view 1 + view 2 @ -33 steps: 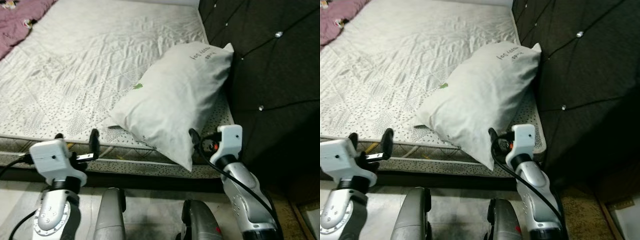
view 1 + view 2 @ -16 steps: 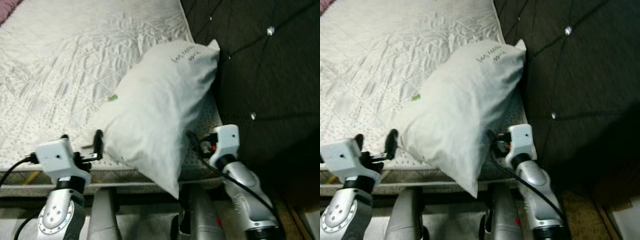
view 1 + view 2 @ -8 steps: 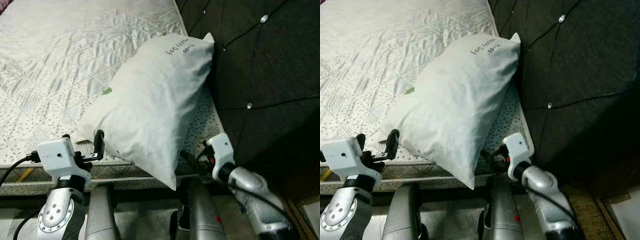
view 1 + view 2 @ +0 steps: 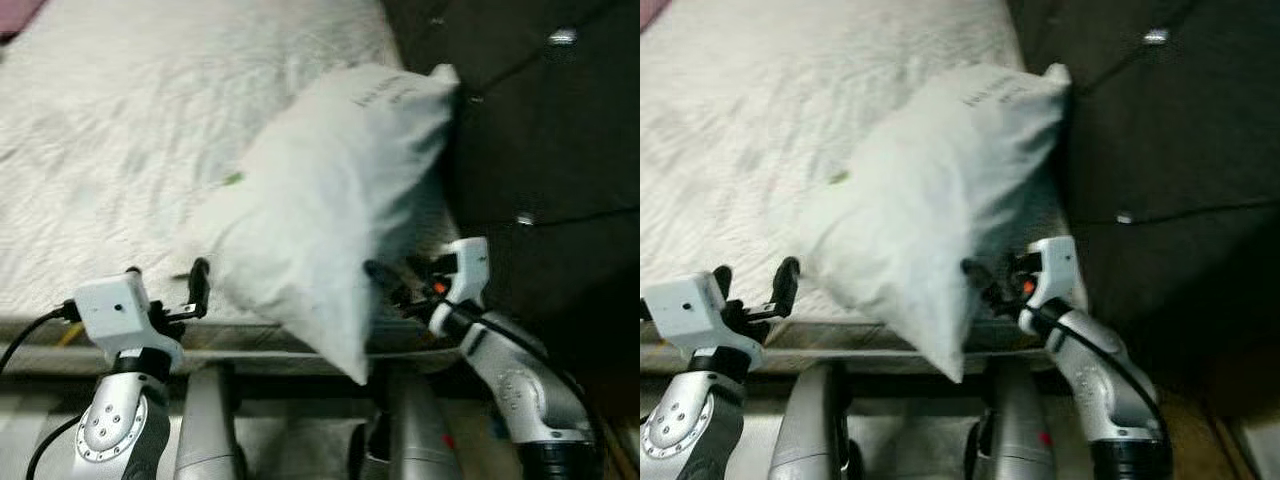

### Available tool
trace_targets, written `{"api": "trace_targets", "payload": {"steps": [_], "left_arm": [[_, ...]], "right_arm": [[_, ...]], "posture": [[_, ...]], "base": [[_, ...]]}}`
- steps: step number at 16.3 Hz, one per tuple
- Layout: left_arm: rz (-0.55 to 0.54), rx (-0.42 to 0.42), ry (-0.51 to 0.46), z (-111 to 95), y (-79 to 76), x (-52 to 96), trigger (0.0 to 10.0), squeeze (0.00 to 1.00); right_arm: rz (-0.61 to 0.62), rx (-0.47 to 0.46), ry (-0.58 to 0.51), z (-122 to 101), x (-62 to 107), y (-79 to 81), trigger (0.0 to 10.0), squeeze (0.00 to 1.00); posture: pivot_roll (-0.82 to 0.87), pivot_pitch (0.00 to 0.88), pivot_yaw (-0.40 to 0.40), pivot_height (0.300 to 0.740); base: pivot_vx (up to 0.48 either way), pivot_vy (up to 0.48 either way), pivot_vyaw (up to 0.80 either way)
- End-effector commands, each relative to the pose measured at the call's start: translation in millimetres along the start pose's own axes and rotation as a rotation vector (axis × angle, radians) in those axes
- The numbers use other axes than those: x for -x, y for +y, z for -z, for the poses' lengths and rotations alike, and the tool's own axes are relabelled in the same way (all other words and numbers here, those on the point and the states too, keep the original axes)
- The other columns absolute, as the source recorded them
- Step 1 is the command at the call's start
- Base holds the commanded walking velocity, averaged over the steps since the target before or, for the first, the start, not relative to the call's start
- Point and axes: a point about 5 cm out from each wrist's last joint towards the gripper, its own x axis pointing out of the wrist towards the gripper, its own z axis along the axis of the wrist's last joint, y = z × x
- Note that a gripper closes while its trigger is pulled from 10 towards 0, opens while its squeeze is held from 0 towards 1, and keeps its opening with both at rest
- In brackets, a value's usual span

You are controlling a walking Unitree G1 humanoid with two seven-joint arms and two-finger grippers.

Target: Clean up the room

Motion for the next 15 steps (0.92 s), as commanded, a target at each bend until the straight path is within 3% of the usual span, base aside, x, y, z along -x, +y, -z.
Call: {"api": "trace_targets", "payload": {"steps": [1, 2, 3, 4, 6, 8, 10, 12, 15], "left_arm": [[-0.005, -0.004, 0.013, 1, 1.6, 1.3, 10.0, 0.00], [-0.004, -0.004, 0.014, 1, 1.7, 1.3, 10.0, 0.00], [-0.001, -0.004, 0.018, 1, 1.8, 1.3, 10.0, 0.00], [0.002, -0.004, 0.022, 3, 1.6, 1.1, 10.0, 0.00], [0.010, 0.000, 0.028, 4, -1.2, -0.6, 10.0, 0.00], [0.014, 0.001, 0.028, 4, -2.3, -1.0, 10.0, 0.00], [0.015, 0.002, 0.032, 4, -1.7, -0.5, 10.0, 0.00], [0.014, -0.002, 0.039, 5, -1.0, -0.3, 10.0, 0.00], [0.016, -0.003, 0.040, 5, -0.9, -1.0, 10.0, 0.00]], "right_arm": [[0.002, 0.008, -0.005, -3, 2.6, 1.4, 10.0, 0.00], [-0.018, 0.024, 0.029, -1, 4.3, 3.3, 10.0, 0.00], [-0.054, 0.150, 0.127, 6, 7.4, 4.6, 10.0, 0.00], [-0.080, 0.198, 0.185, 10, 9.4, 4.8, 10.0, 0.00], [-0.130, 0.241, 0.244, 14, 11.5, 9.2, 10.0, 0.00], [-0.198, 0.222, 0.284, 20, 11.5, 26.4, 10.0, 0.00], [-0.251, 0.263, 0.336, 29, 12.6, 40.1, 10.0, 0.00], [-0.256, 0.224, 0.381, 41, 10.4, 53.0, 10.0, 0.00], [-0.233, 0.148, 0.370, 40, 4.7, 61.6, 10.0, 0.00]], "posture": [[0.09, 0.176, -0.043, 0.541], [0.09, 0.178, -0.041, 0.541], [0.09, 0.178, -0.039, 0.541], [0.08, 0.177, -0.038, 0.541], [0.08, 0.176, -0.038, 0.541], [0.08, 0.177, -0.039, 0.541], [0.09, 0.179, -0.038, 0.541], [0.09, 0.177, -0.039, 0.541], [0.09, 0.170, -0.036, 0.541]], "base": [[0.000, 0.000, 0.00], [0.000, 0.000, 0.00], [0.000, 0.000, 0.00], [0.000, 0.000, 0.00], [0.000, 0.000, 0.00], [0.000, 0.000, 0.00], [0.000, 0.000, 0.00], [0.000, 0.000, 0.00], [0.000, 0.000, 0.00]]}}
